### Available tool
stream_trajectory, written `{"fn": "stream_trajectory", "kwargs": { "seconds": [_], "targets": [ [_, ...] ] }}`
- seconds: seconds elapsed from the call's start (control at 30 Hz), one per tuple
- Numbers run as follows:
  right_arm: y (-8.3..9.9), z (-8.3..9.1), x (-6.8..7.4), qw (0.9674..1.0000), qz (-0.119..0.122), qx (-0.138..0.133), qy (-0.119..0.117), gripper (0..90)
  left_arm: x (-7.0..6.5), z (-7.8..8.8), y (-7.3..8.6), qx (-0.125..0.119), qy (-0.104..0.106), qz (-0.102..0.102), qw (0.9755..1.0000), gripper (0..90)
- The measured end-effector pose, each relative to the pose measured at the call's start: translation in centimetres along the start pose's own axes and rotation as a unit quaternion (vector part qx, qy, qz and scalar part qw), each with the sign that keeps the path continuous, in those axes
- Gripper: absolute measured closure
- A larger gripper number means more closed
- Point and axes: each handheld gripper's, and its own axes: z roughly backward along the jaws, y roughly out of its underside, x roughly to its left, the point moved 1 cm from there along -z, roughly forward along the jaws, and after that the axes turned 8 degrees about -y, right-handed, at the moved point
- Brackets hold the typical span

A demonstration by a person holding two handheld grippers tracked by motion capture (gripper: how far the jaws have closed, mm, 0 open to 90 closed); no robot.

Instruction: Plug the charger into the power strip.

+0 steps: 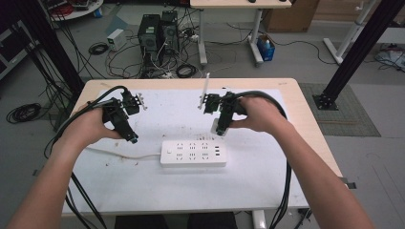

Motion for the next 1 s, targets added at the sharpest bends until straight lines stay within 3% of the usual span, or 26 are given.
{"fn": "stream_trajectory", "kwargs": {
  "seconds": [0.13, 0.3, 0.63, 0.7, 0.87, 1.0],
  "targets": [
    [-1.8, -3.3, 0.1, 0.9985, 0.048, 0.028, 0.002, 62.3, -0.4, 0.0, 0.2, 0.000, 0.002, -0.008, 1.0000, 24.6],
    [-3.0, -6.1, 0.1, 0.9957, 0.079, 0.047, -0.004, 62.3, -0.7, -0.1, 0.6, -0.006, 0.001, -0.018, 0.9998, 24.6],
    [-3.7, -7.5, 0.1, 0.9928, 0.107, 0.053, -0.011, 62.4, -0.9, -0.9, 1.0, -0.010, 0.008, -0.021, 0.9997, 24.6],
    [-3.7, -7.9, 0.3, 0.9914, 0.112, 0.067, -0.012, 62.4, -1.0, -1.1, 1.1, -0.006, 0.011, -0.024, 0.9996, 24.6],
    [-3.7, -7.9, 0.3, 0.9888, 0.132, 0.068, -0.010, 62.6, -1.1, -1.5, 1.0, -0.003, 0.014, -0.022, 0.9996, 24.7],
    [-3.6, -8.6, 0.2, 0.9876, 0.136, 0.077, -0.013, 62.7, -1.3, -1.6, 0.7, -0.005, 0.015, -0.024, 0.9996, 24.6]
  ]
}}
